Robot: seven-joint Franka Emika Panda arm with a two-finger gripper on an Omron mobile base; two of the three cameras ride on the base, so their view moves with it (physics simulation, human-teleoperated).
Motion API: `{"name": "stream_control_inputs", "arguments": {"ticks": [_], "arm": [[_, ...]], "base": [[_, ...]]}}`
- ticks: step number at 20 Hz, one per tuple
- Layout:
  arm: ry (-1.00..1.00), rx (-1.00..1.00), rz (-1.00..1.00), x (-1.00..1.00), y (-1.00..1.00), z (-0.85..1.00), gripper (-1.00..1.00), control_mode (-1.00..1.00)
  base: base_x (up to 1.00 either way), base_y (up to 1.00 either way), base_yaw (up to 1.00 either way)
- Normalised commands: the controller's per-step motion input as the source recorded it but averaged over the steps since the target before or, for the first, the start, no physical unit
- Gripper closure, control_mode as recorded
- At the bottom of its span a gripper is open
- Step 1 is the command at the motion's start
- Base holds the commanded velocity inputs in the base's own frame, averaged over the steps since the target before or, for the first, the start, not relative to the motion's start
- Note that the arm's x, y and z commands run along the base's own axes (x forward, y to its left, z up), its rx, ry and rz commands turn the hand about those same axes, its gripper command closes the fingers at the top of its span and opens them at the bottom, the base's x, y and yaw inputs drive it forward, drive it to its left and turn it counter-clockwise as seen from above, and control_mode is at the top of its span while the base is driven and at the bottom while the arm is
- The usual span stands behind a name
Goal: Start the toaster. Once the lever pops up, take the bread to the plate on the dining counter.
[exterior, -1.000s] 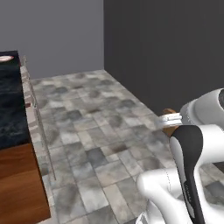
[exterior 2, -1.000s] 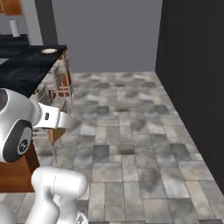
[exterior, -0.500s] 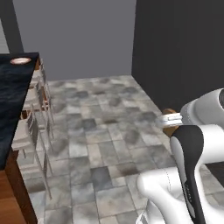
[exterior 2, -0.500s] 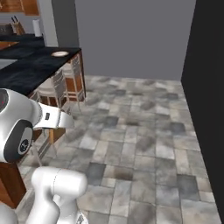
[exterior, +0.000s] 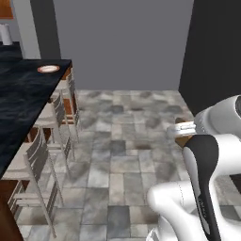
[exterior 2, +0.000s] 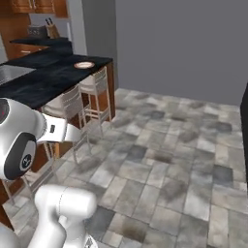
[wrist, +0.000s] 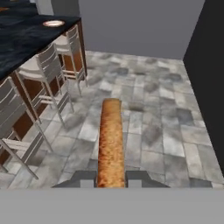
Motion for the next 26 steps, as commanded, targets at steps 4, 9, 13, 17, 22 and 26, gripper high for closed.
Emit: {"name": "stream_control_inputs", "arguments": {"ticks": [4,9,13,17,22,26], "arm": [[0.00,0.00,0.00,0.00,0.00,0.00,1.00,1.00],[0.00,0.00,0.00,0.00,0.00,0.00,1.00,1.00],[0.00,0.00,0.00,0.00,0.00,0.00,1.00,1.00],[0.00,0.00,0.00,0.00,0.00,0.00,1.00,1.00],[0.00,0.00,0.00,0.00,0.00,0.00,1.00,1.00],[0.00,0.00,0.00,0.00,0.00,0.00,1.00,1.00]], "base": [[1.00,-0.60,0.38],[1.00,-0.59,0.40],[1.00,-0.58,0.41],[1.00,-0.56,0.42],[1.00,-0.57,0.43],[1.00,-0.65,0.44]]}}
